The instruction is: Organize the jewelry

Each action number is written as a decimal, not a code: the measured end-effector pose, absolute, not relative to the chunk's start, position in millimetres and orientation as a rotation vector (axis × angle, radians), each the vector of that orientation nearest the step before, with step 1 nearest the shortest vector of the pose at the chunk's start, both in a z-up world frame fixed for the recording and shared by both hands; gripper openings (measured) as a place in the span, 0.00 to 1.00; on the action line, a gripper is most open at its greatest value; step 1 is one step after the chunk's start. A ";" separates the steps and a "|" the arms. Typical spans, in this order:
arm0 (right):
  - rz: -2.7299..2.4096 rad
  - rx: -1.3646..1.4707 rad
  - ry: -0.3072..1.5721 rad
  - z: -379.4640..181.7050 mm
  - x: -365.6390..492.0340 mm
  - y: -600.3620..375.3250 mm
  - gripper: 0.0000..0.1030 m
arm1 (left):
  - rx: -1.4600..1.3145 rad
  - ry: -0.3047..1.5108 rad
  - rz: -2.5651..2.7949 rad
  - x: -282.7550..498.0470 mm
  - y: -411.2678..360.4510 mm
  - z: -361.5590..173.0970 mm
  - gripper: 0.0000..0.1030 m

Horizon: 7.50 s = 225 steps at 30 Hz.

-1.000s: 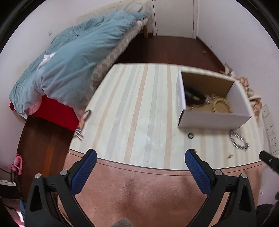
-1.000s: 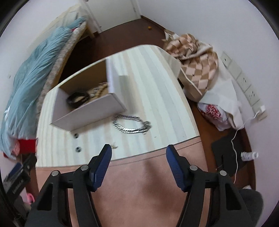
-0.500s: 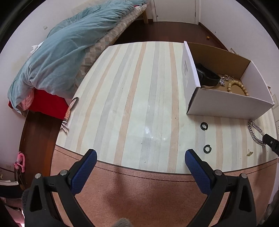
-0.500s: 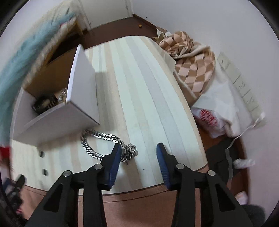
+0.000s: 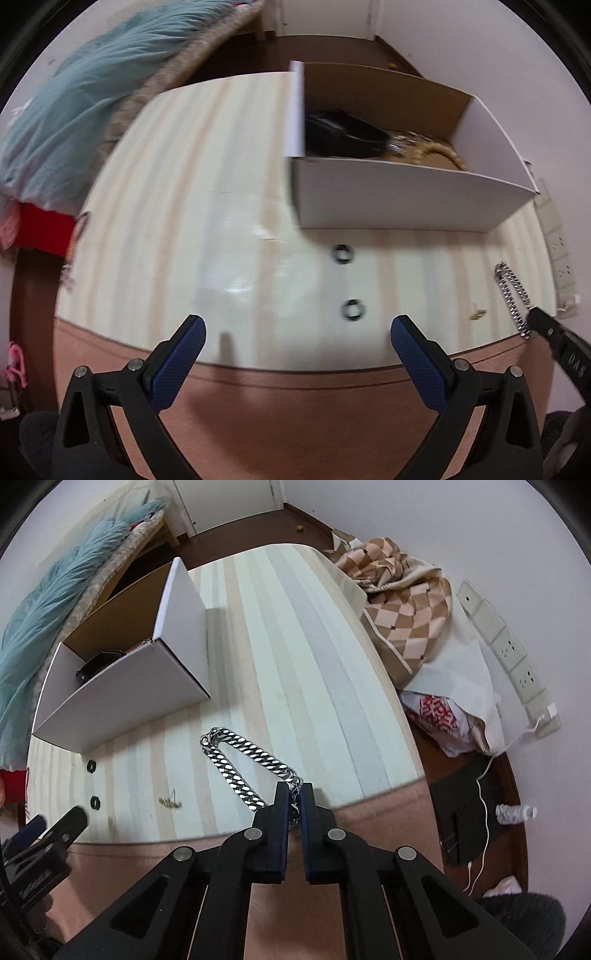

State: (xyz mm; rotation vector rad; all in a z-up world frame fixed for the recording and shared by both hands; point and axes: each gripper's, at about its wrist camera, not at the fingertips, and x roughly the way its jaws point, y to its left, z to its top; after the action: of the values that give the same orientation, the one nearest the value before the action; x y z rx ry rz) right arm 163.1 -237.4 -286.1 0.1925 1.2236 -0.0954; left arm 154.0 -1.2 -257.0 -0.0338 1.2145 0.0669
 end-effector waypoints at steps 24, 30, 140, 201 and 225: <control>-0.026 0.343 1.202 -263.5 165.2 -244.6 0.04 | -0.007 1.147 -0.046 155.4 -24.3 -238.8 0.10; 0.056 0.386 1.143 -223.2 166.9 -239.7 0.04 | -0.064 1.114 -0.071 148.5 -14.1 -209.0 0.10; 0.054 0.076 1.092 -171.8 143.4 -185.1 0.79 | -0.004 1.038 0.225 111.0 40.9 -142.5 1.00; 0.068 0.181 1.024 -220.1 179.2 -201.2 0.09 | -0.033 1.103 -0.076 171.3 -9.1 -209.4 0.10; 0.269 0.247 1.300 -210.7 345.9 -160.5 0.34 | -0.134 1.250 -0.143 317.3 20.5 -170.2 0.57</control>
State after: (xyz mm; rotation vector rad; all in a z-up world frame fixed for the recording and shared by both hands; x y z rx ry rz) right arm 345.9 -160.5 -210.7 0.2470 1.2997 0.2687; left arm 317.3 20.5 -170.2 -0.1341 1.2500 -0.1430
